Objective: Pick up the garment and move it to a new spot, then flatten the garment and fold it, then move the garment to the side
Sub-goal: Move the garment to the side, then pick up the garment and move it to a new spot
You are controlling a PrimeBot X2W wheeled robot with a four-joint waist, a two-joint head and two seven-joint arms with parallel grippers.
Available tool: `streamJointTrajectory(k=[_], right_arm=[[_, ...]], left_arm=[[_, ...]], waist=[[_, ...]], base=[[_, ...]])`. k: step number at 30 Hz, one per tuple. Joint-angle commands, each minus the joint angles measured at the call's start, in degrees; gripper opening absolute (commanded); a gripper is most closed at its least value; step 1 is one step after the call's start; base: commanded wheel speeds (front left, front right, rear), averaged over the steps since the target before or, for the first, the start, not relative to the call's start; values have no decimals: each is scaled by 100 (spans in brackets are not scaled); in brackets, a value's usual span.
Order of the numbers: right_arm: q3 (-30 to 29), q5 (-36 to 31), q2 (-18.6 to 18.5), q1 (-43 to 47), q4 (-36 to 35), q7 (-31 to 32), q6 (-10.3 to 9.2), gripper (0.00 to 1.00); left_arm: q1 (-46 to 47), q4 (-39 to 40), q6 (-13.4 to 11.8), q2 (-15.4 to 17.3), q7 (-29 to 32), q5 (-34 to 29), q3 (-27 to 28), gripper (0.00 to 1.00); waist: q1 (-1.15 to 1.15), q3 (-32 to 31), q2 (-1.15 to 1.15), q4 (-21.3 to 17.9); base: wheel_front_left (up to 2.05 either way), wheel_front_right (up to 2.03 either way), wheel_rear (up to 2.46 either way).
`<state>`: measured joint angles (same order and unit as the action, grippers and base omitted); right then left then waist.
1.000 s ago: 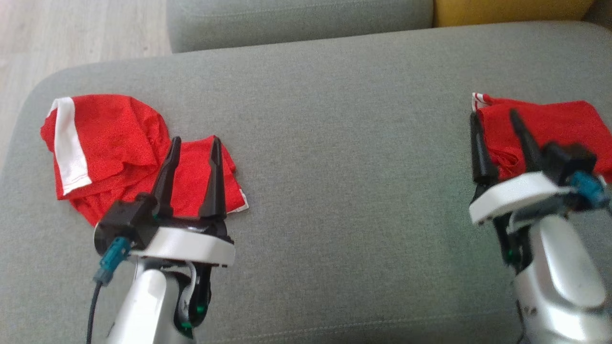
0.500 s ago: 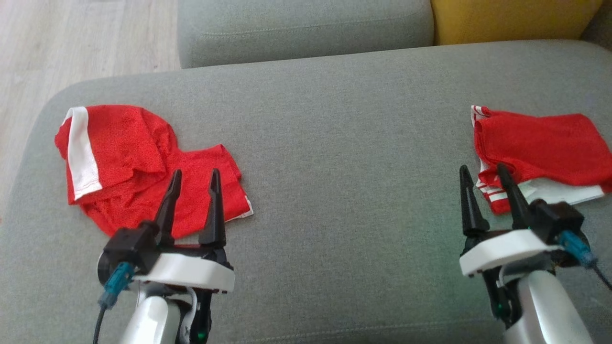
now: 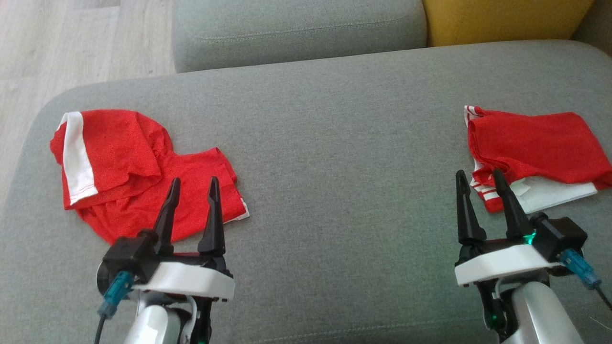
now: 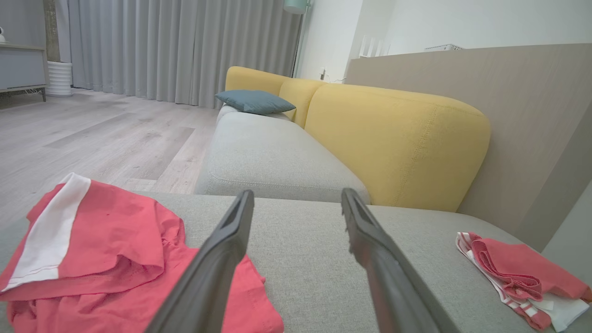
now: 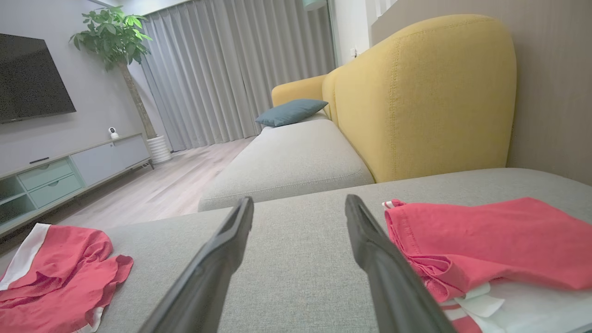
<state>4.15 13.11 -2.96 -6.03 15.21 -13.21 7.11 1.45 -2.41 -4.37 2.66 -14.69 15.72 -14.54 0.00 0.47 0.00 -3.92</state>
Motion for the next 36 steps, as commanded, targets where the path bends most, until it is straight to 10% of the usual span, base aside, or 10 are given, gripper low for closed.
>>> streamJointTrajectory(k=[1, 19, 36], right_arm=[[129, 45, 7, -124, -204, -97, 37, 100], [116, 86, 8, -133, -158, -152, 37, 100], [314, 121, 8, -75, -217, -113, 37, 100]], left_arm=[[215, 217, -30, 21, -31, -14, 159, 100], [297, 180, -33, 21, -31, 23, 161, 100], [350, 186, -62, 21, -31, -4, 503, 100]], waist=[[0, 0, 0, -3], [0, 48, 0, 126], [0, 103, 0, 1483]], base=[[0, 0, 0], [0, 0, 0], [0, 0, 0]])
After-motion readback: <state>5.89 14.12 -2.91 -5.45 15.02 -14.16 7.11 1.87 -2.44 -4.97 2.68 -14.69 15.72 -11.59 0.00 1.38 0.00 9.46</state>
